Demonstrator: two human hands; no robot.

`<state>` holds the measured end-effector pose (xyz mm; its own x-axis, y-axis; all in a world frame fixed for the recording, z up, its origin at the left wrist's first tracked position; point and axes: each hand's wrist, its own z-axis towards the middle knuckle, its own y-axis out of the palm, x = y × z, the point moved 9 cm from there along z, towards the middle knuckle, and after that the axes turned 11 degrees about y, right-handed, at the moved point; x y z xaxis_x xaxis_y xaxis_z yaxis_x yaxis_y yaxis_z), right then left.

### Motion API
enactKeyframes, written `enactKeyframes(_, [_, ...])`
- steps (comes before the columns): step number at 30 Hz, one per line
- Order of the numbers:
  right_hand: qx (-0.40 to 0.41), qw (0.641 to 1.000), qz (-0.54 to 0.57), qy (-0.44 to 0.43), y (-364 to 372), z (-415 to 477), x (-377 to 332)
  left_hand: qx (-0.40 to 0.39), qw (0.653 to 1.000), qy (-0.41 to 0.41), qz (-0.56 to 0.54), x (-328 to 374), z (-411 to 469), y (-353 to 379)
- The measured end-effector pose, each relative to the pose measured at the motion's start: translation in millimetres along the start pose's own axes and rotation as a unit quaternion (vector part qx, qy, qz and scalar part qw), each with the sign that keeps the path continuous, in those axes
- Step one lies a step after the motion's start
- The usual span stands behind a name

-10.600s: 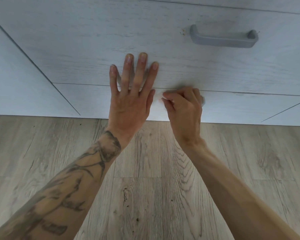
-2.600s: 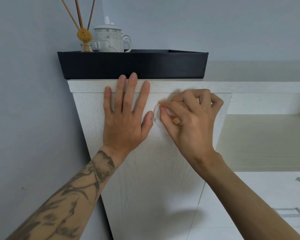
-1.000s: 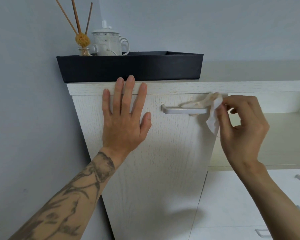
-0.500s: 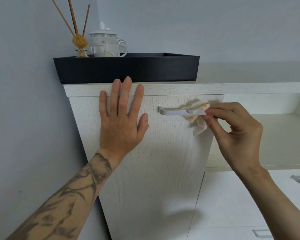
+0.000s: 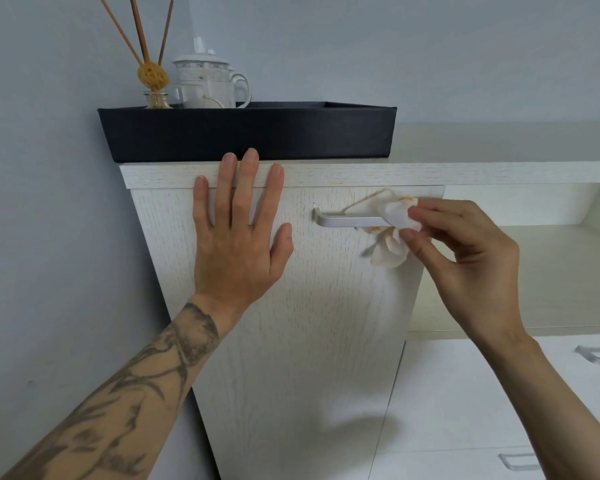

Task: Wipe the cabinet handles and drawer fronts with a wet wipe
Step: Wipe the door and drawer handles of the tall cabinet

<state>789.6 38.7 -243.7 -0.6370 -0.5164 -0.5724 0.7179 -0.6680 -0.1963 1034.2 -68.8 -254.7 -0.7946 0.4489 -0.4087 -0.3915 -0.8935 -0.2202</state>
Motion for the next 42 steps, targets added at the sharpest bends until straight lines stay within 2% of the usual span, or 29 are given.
enactKeyframes(5, [0.046,0.993,-0.082,-0.072,-5.1,-2.8,-12.2,-0.002,1.0,-0.001,0.002,-1.1,-0.6,0.8])
enactKeyframes(12, [0.023,0.977,-0.136,-0.162,24.9,-3.3,-39.4,-0.003,1.0,-0.001,0.005,-1.2,-1.0,1.5])
enactKeyframes(19, [-0.035,0.976,-0.136,-0.168,54.4,-0.6,-63.6,0.001,1.0,0.002,0.009,-0.8,-1.3,0.3])
enactKeyframes(24, [-0.077,0.974,-0.172,-0.128,93.7,2.8,-79.4,0.002,1.0,0.009,0.009,-0.1,-0.9,-0.8])
enactKeyframes(33, [-0.016,0.968,-0.172,-0.181,64.4,-9.1,-70.2,-0.01,1.0,0.0,0.003,-1.4,0.1,-0.6])
enactKeyframes(37, [0.039,0.975,-0.159,-0.153,20.7,-6.5,-46.2,-0.023,1.0,-0.012,0.012,-2.7,1.4,-2.3])
enactKeyframes(42, [0.056,0.986,-0.12,-0.1,1.0,-5.7,-24.5,-0.045,0.998,-0.017,0.028,-1.3,2.4,-2.5])
